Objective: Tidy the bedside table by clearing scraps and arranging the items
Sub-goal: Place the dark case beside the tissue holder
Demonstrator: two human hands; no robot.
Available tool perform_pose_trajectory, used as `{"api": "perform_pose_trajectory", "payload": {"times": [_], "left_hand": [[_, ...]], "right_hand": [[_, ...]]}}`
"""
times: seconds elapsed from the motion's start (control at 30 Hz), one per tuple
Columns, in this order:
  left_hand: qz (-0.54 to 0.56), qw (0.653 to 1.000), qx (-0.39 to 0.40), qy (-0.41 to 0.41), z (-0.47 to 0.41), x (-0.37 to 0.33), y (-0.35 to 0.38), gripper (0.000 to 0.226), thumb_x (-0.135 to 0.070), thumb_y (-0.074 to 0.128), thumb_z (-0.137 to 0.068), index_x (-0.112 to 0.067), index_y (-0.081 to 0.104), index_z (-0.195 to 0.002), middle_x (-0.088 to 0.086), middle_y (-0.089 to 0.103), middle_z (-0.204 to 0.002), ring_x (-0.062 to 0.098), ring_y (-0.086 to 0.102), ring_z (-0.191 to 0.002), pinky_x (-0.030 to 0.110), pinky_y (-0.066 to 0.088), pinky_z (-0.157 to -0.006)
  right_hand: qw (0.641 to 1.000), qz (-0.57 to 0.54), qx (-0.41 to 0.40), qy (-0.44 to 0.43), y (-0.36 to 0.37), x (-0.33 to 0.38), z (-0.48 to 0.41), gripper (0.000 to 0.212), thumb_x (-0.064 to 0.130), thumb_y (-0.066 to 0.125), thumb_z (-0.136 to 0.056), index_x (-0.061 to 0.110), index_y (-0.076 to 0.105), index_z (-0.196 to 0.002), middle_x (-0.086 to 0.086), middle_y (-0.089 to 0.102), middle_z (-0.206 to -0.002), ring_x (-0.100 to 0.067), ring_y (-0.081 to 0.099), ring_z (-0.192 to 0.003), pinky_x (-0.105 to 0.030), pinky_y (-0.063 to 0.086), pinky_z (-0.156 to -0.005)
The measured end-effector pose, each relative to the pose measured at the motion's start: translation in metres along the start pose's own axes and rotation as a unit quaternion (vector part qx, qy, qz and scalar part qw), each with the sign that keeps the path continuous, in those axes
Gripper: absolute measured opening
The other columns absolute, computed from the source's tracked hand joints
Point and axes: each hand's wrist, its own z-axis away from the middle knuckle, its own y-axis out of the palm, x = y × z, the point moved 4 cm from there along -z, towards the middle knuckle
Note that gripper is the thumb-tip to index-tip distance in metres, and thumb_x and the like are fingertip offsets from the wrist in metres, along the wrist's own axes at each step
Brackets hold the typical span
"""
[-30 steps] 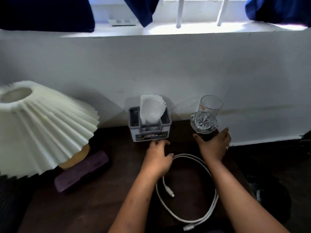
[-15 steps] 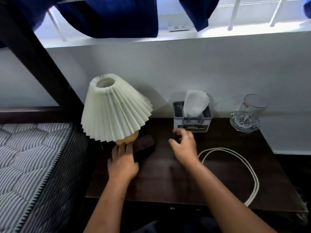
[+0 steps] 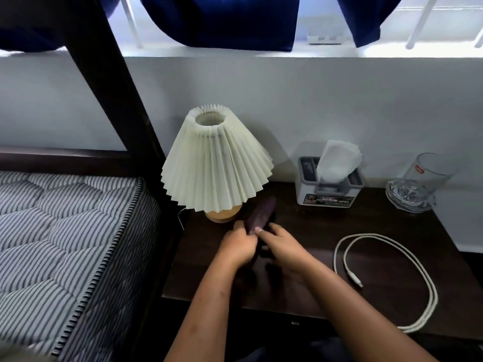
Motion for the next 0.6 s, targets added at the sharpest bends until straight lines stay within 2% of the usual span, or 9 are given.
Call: {"api": "perform_pose_trajectory", "payload": {"times": [0.03,0.1,0.13,0.2,0.27,0.37,0.47,0.6], "left_hand": [[0.104,0.994,0.016,-0.017,0.000,-0.003,0.005,0.043,-0.038,0.039,-0.094,-0.013,0.041,-0.129,0.016,0.054,-0.122,0.031,0.059,-0.100,0.035,0.052,-0.075],[0.291,0.954,0.053,-0.051,0.000,-0.011,0.016,0.039,-0.034,0.035,-0.097,-0.008,0.048,-0.122,0.015,0.058,-0.115,0.024,0.061,-0.080,0.029,0.052,-0.058],[0.353,0.931,0.062,-0.064,0.000,-0.015,0.021,0.037,-0.032,0.034,-0.098,-0.005,0.052,-0.117,0.015,0.059,-0.111,0.022,0.060,-0.075,0.027,0.050,-0.055],[0.421,0.902,0.057,-0.081,-0.002,-0.021,0.029,0.032,-0.027,0.035,-0.099,-0.004,0.056,-0.108,0.016,0.060,-0.108,0.022,0.060,-0.078,0.028,0.051,-0.058],[0.418,0.903,0.039,-0.092,-0.005,-0.023,0.036,0.031,-0.023,0.037,-0.098,-0.002,0.057,-0.110,0.016,0.062,-0.107,0.025,0.062,-0.084,0.034,0.055,-0.069],[0.356,0.929,-0.016,-0.100,-0.014,-0.023,0.043,0.030,-0.021,0.045,-0.094,-0.007,0.055,-0.118,0.017,0.063,-0.112,0.031,0.063,-0.096,0.044,0.054,-0.087],[0.314,0.944,-0.063,-0.087,-0.016,-0.028,0.046,0.034,-0.016,0.050,-0.089,-0.020,0.051,-0.123,0.014,0.062,-0.114,0.030,0.062,-0.100,0.043,0.053,-0.090],[0.212,0.971,-0.094,-0.055,-0.019,-0.037,0.052,0.044,-0.018,0.051,-0.088,-0.023,0.043,-0.132,0.011,0.058,-0.121,0.029,0.057,-0.108,0.032,0.048,-0.087]], "right_hand": [[0.999,-0.037,0.004,0.006,-0.001,0.001,0.001,0.037,0.039,0.052,-0.091,0.033,0.045,-0.126,0.007,0.061,-0.102,-0.012,0.057,-0.081,-0.024,0.046,-0.062],[0.996,-0.088,0.011,-0.002,-0.009,0.003,0.002,0.040,0.043,0.051,-0.091,0.051,0.034,-0.126,0.011,0.060,-0.107,-0.013,0.058,-0.081,-0.026,0.047,-0.061],[0.995,-0.103,0.011,-0.014,-0.014,0.003,0.002,0.045,0.041,0.051,-0.091,0.055,0.031,-0.128,0.010,0.060,-0.113,-0.016,0.059,-0.084,-0.028,0.049,-0.063],[0.996,-0.081,-0.007,-0.042,-0.024,0.003,0.000,0.054,0.034,0.056,-0.089,0.050,0.031,-0.134,0.006,0.056,-0.123,-0.022,0.060,-0.100,-0.035,0.053,-0.075],[0.997,-0.025,-0.033,-0.072,-0.030,0.002,-0.002,0.059,0.028,0.059,-0.088,0.042,0.032,-0.139,0.000,0.056,-0.126,-0.024,0.060,-0.105,-0.037,0.051,-0.086],[0.989,0.061,-0.077,-0.115,-0.041,0.002,-0.004,0.057,0.022,0.063,-0.086,0.034,0.040,-0.136,-0.003,0.061,-0.123,-0.016,0.060,-0.106,-0.034,0.049,-0.096],[0.971,0.159,-0.099,-0.151,-0.049,0.004,-0.008,0.054,0.015,0.062,-0.085,0.026,0.045,-0.135,-0.005,0.061,-0.126,-0.016,0.056,-0.114,-0.023,0.041,-0.098],[0.962,0.191,-0.068,-0.183,-0.050,0.005,-0.012,0.058,0.004,0.056,-0.086,0.020,0.041,-0.140,-0.006,0.050,-0.140,-0.016,0.045,-0.129,-0.023,0.032,-0.108]]}}
